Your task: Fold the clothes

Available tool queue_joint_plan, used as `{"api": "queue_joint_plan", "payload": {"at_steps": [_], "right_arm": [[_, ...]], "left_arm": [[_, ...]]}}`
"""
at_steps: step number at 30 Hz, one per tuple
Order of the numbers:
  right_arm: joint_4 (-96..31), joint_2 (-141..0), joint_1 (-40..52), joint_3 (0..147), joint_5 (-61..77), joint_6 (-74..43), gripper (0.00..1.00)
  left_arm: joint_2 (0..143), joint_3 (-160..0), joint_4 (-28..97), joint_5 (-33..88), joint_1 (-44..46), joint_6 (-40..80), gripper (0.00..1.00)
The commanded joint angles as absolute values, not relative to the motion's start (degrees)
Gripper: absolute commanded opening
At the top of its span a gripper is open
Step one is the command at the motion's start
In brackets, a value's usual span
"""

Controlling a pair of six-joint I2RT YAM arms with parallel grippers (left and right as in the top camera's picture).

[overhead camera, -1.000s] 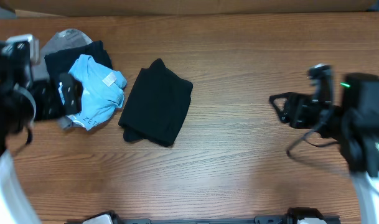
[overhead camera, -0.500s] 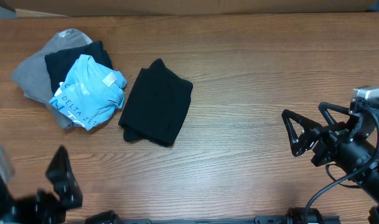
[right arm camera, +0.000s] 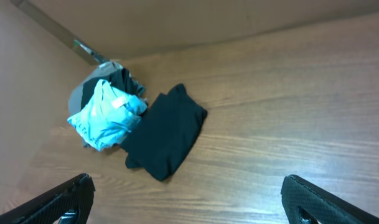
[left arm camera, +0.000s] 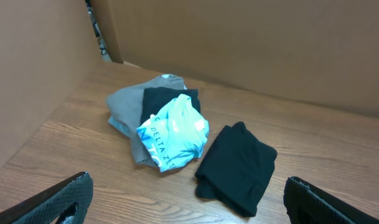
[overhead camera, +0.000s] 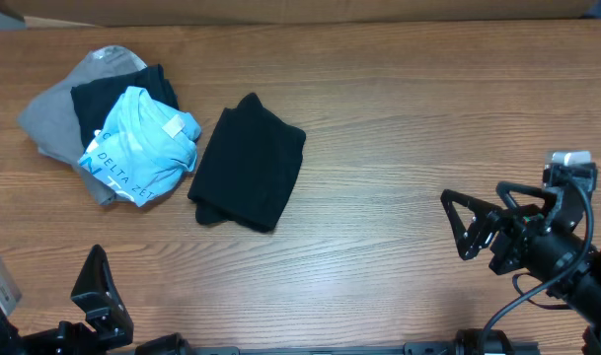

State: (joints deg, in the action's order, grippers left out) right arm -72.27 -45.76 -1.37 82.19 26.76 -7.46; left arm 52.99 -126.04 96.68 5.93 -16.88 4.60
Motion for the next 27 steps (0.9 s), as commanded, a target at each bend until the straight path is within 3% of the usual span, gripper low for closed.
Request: {"api": "queue_joint_plan", "payload": {"at_steps": [1, 8, 16, 27], "right_arm": [[-74.1, -45.6, -1.3, 82.1, 26.9, -7.4, 1.00], [-74.0, -45.6, -1.3, 82.1, 26.2, -7.4, 1.00], [-60.6, -42.8, -1.2, 78.8, 25.4, 2.7, 1.00], [-34.2, -20.4, -1.2, 45.3, 25.3, 5.0, 1.00]], "left_arm": [[53.0, -126.1, 96.8, 5.8, -16.8, 6.0, 1.00], [53.0, -126.1, 96.8, 5.8, -16.8, 6.0, 1.00], [53.0, -126.1, 96.8, 5.8, -16.8, 6.0, 1.00], [53.0, -126.1, 96.8, 5.8, -16.8, 6.0, 1.00]]}}
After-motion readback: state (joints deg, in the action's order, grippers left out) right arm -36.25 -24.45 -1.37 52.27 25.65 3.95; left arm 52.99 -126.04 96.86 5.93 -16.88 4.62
